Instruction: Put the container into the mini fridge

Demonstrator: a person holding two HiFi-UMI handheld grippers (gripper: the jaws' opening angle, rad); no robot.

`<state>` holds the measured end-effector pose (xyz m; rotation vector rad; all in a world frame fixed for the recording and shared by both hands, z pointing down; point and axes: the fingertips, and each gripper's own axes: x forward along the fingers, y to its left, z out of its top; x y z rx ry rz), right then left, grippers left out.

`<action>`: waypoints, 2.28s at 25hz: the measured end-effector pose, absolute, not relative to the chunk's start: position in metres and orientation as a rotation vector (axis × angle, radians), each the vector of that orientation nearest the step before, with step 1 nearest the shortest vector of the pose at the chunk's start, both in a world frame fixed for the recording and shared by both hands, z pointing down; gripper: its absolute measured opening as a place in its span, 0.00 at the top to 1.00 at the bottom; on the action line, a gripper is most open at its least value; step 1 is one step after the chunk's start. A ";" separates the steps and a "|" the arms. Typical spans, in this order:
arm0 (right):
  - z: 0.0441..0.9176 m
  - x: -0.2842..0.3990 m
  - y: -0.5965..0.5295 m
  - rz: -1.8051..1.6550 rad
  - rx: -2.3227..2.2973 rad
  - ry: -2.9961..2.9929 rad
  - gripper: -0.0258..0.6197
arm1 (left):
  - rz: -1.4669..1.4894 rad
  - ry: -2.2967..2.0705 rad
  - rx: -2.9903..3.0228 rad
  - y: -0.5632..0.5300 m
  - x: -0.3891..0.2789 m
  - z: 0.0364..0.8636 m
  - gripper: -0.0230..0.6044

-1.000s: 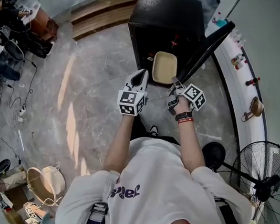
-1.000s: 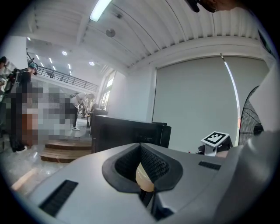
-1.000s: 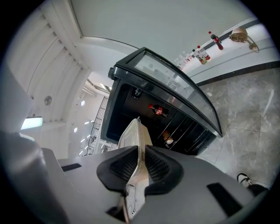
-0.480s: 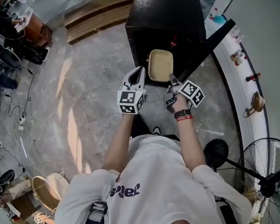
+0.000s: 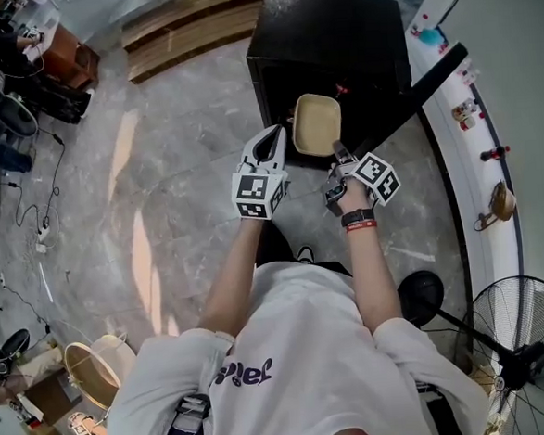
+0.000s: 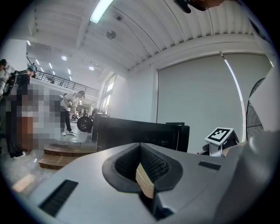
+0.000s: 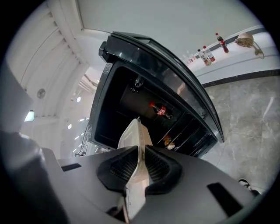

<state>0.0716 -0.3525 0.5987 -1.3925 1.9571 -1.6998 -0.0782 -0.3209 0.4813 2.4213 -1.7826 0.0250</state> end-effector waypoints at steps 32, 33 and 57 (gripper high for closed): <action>0.692 0.034 -0.446 -1.732 -1.536 1.962 0.87 | 0.090 -1.689 2.399 -0.389 -0.099 0.536 0.93; 0.695 0.034 -0.448 -1.735 -1.538 1.958 0.87 | 0.093 -1.682 2.400 -0.390 -0.098 0.540 0.93; 0.745 0.027 -0.509 -1.682 -1.582 1.941 0.87 | 0.118 -1.579 2.419 -0.416 -0.097 0.597 0.93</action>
